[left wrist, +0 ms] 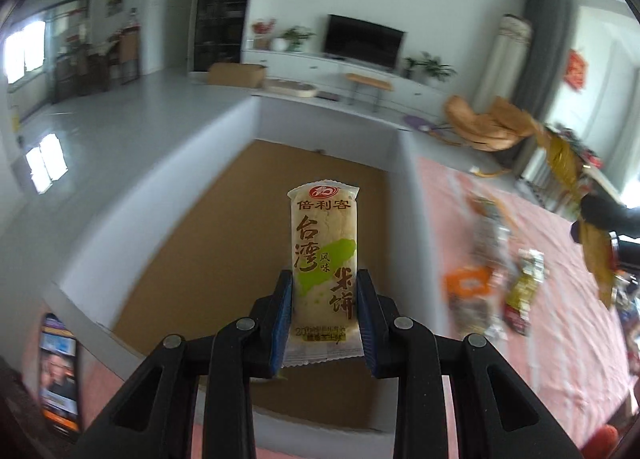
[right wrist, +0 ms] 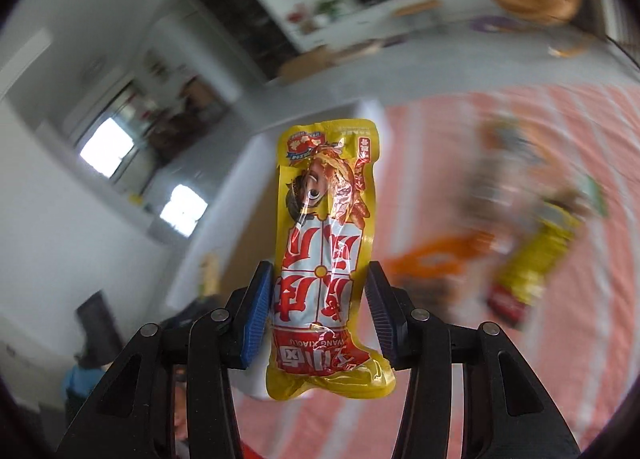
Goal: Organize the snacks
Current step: 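Carry both packets over the white box and open both tools to drop them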
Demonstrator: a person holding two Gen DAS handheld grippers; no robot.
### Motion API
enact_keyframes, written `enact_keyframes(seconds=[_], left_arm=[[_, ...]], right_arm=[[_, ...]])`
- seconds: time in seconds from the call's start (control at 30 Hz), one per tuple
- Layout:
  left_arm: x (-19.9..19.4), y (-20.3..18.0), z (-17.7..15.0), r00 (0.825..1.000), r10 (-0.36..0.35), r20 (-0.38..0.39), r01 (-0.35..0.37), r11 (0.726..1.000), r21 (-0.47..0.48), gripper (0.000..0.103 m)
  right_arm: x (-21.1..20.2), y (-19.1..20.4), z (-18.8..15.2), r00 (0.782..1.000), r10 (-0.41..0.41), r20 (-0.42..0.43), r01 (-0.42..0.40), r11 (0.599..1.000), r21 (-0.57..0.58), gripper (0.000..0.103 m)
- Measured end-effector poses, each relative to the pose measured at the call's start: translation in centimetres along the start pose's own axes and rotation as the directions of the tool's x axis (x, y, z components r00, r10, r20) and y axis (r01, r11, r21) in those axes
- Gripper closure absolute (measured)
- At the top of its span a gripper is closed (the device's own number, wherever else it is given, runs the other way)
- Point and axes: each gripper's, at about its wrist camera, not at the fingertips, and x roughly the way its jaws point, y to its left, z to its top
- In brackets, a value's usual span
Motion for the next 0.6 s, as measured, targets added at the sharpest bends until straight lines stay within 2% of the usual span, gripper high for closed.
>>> enact_keyframes(seconds=[0.1,0.13,0.17,0.2,0.23,0.3,0.4,0.5,0.6], left_arm=[[1.1,1.8,0.0,0.998,0.057,-0.020,-0.057,0.998,-0.005,0.073],[1.5,2.3,-0.2,0.997,0.075,-0.030,-0.075,0.997,-0.007,0.064],[2.1,2.8,-0.3,0.994,0.095,-0.046,-0.095,0.995,-0.010,0.052],[2.6,3.3,-0.5,0.992,0.113,-0.057,-0.115,0.993,-0.018,0.020],[2.8,3.4,-0.7,0.990,0.132,-0.052,-0.134,0.991,-0.027,0.000],[2.5,3.8,-1.4,0.988,0.153,-0.011,-0.153,0.987,-0.045,0.001],[1.9,3.6,-2.5,0.994,0.114,-0.002,-0.114,0.992,-0.061,0.001],[0.3,1.6,-3.2,0.996,0.080,0.036,-0.078,0.996,-0.045,0.001],[-2.4,-2.7,-4.4,0.997,-0.011,0.072,0.008,0.999,0.040,0.000]], right_arm=[[3.4,4.1,0.2,1.000,0.021,-0.014,-0.022,0.997,-0.068,0.053],[4.7,5.3,0.1,0.999,0.029,-0.020,-0.030,0.996,-0.081,0.052],[6.1,6.2,0.1,0.999,0.038,-0.030,-0.041,0.995,-0.091,0.049],[7.3,6.6,0.0,0.999,0.035,-0.041,-0.039,0.995,-0.097,0.047],[8.5,7.2,0.0,0.998,0.027,-0.053,-0.033,0.994,-0.108,0.035],[9.4,7.3,-0.2,0.999,0.014,-0.053,-0.020,0.993,-0.116,0.032],[8.5,6.0,-0.6,1.000,-0.007,-0.007,0.006,0.991,-0.131,0.032],[5.9,2.3,-1.5,0.991,-0.107,0.085,0.118,0.982,-0.145,0.032],[3.0,-3.0,-3.0,0.964,-0.230,0.135,0.249,0.958,-0.143,0.030]])
